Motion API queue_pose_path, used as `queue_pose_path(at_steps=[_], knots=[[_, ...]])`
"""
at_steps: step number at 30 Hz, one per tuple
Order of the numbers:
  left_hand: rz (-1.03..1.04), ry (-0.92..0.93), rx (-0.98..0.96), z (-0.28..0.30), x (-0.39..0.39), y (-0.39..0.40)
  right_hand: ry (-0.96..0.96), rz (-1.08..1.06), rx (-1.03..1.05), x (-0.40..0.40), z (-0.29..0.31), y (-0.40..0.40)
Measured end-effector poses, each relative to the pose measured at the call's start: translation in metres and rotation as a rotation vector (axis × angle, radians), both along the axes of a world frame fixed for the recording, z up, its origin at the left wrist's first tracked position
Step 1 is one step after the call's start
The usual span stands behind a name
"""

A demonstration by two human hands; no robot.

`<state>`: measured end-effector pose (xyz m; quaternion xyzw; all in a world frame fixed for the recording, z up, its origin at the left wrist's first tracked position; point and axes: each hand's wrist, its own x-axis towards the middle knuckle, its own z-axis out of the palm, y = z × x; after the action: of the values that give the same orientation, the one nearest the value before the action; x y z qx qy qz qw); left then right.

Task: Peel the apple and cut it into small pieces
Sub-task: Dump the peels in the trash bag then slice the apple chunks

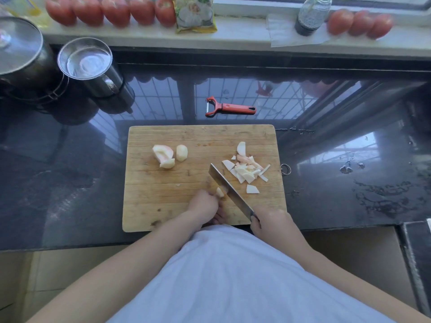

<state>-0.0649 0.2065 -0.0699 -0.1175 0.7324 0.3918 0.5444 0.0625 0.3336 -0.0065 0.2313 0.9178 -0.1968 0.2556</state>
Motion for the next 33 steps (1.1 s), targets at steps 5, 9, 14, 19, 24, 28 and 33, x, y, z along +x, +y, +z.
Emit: queue_pose_path(at_steps=[5, 9, 14, 19, 24, 28, 33], knots=[[0.005, 0.000, 0.001, -0.002, 0.002, 0.001, 0.023, 0.062, 0.028, 0.001, 0.000, -0.003], [-0.085, 0.119, -0.046, 0.006, -0.002, 0.000, -0.005, 0.055, 0.011, 0.005, 0.004, -0.002], [-0.162, 0.129, -0.022, 0.007, 0.000, 0.004, -0.038, 0.047, 0.017, 0.006, 0.005, -0.001], [-0.152, 0.126, -0.014, 0.009, 0.003, 0.007, -0.031, 0.073, 0.046, 0.011, 0.007, 0.001], [-0.156, 0.145, -0.002, 0.013, 0.003, 0.006, -0.082, 0.108, 0.092, 0.014, 0.010, 0.004], [-0.168, 0.163, 0.017, 0.016, 0.004, 0.006, -0.046, 0.110, 0.087, 0.024, 0.006, 0.006], [-0.180, 0.167, 0.021, 0.017, 0.003, 0.006, 0.016, 0.104, 0.096, 0.033, 0.001, 0.009]])
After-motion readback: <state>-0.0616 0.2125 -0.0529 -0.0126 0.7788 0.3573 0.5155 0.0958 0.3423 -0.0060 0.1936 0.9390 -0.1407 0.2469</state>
